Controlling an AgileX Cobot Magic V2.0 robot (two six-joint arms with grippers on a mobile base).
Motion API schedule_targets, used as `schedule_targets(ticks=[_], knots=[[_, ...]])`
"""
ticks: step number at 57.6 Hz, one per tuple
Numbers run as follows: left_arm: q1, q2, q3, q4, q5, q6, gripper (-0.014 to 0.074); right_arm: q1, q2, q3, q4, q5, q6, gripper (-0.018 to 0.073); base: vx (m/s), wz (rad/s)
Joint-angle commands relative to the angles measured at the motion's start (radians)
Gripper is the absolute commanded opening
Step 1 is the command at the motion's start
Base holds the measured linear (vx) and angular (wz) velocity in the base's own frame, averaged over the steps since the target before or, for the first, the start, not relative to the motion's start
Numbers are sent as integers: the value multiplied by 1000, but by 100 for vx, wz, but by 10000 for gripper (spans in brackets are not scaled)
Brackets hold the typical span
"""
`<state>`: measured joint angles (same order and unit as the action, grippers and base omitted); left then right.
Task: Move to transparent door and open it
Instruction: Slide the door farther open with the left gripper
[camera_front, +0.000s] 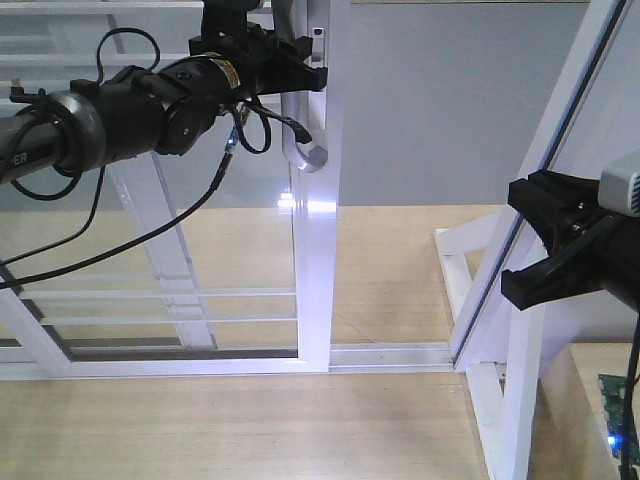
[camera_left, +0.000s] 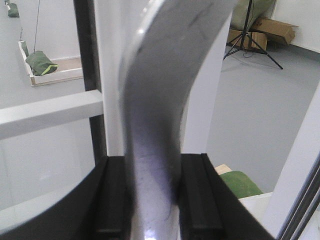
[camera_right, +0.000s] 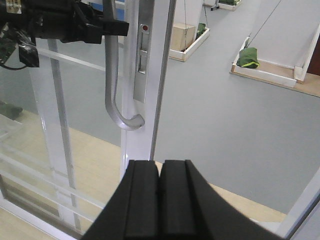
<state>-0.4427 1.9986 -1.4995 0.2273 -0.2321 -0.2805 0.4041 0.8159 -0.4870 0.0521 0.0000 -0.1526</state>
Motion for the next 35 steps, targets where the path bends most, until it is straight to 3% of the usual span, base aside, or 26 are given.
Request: schedule_targets(ticks=[1,35], knots=[[59,-63,-36,-36,18,1,-4,-5,-10,-27,-6,-86,-9,-3,0,0],[207,-192,-36,-36,140,12,4,-5,-10,-27,-6,-86,-12,-3,0,0]])
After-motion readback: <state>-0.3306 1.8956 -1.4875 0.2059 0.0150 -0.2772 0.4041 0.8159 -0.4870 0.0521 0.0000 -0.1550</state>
